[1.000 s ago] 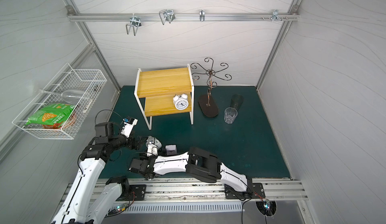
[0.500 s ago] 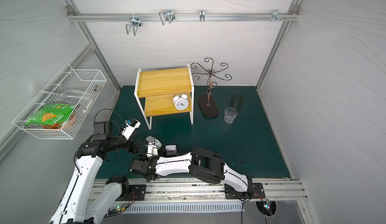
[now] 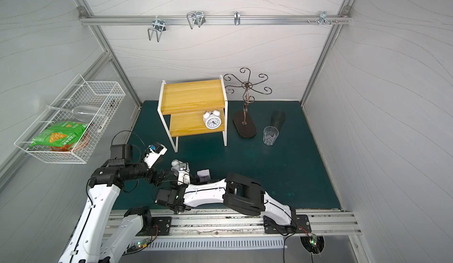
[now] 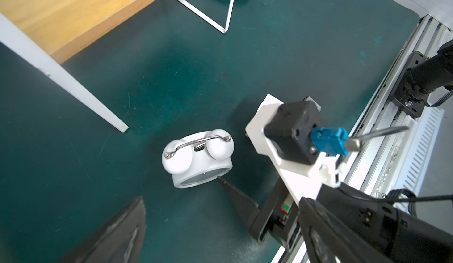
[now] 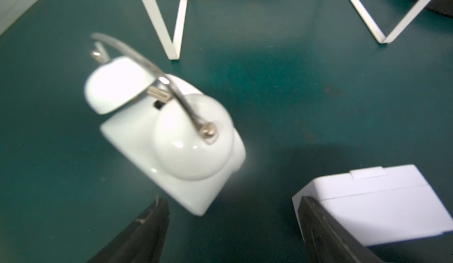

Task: Place the alarm clocks on the shelf by style
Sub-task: Adjust the alarm at the center of the board.

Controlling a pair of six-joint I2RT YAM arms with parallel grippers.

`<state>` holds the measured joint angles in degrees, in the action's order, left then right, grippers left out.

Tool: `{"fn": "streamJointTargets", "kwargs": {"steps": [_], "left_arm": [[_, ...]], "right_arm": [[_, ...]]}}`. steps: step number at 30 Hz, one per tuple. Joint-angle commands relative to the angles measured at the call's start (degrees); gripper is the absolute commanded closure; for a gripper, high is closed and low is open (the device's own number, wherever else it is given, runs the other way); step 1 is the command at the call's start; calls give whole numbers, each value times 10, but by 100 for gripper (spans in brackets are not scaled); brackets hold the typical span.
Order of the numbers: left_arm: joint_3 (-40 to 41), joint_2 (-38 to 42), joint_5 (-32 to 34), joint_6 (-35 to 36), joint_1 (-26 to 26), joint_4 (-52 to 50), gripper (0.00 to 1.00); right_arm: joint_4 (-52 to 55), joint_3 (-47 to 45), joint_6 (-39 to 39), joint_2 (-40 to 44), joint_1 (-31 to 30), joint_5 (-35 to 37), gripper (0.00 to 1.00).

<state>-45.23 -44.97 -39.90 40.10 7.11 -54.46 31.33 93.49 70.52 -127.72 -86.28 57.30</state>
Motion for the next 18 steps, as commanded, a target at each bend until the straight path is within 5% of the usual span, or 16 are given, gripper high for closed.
{"fn": "streamJointTargets", "kwargs": {"steps": [1, 10, 18], "left_arm": [[-16, 9, -12, 8, 2, -7, 1], [-13, 11, -8, 1, 1, 1, 1], [-9, 10, -4, -6, 2, 8, 1]], "right_arm": [[51, 4, 37, 18, 5, 25, 15], [81, -5, 84, 21, 13, 33, 30], [-44, -57, -17, 53, -5, 27, 20]]}}
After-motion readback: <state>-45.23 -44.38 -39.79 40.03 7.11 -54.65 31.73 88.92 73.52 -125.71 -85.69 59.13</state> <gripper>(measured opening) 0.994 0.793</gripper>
